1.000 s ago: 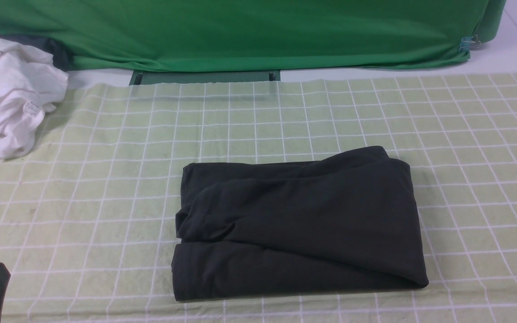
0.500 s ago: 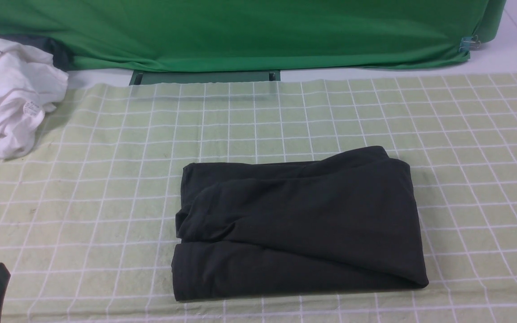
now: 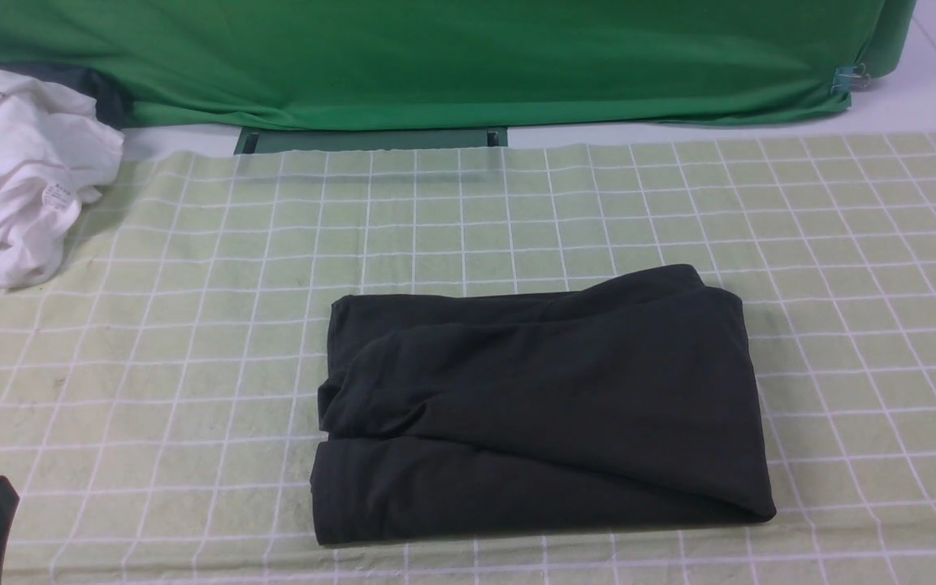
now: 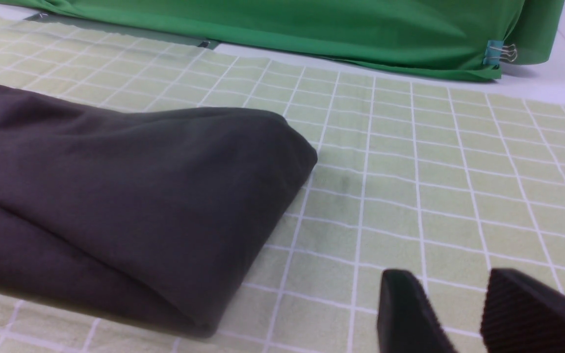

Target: Fold a long-sleeved shirt over a green coffee tablecloth.

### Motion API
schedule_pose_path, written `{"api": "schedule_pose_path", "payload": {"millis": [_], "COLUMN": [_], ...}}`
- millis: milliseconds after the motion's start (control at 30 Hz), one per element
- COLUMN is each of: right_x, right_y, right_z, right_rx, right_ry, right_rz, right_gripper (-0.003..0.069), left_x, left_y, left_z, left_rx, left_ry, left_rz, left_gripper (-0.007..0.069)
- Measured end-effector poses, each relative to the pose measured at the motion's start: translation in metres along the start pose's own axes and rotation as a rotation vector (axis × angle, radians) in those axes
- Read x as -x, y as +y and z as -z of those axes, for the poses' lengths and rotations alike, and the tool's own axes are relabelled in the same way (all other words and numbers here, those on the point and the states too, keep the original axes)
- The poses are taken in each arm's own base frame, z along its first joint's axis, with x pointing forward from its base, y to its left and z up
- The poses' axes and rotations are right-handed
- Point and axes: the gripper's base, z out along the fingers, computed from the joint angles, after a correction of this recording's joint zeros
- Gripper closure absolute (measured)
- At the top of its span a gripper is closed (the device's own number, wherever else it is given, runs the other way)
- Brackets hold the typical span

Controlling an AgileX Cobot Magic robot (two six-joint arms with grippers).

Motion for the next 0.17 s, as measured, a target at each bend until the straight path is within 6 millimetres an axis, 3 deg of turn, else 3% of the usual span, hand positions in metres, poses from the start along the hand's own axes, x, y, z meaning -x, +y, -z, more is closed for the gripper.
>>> {"api": "schedule_pose_path", "payload": {"millis": [167], "right_x": [0.0], "right_y": [0.0], "right_z": [0.0], "right_rx": [0.0], "right_ry": [0.0], "right_rz": [0.0], "right_gripper": [0.0419], "left_x": [0.0], "left_y": [0.0], "left_z": [0.0], "left_rx": [0.0], "left_ry": [0.0], "left_rz": [0.0], "left_gripper": [0.061]}}
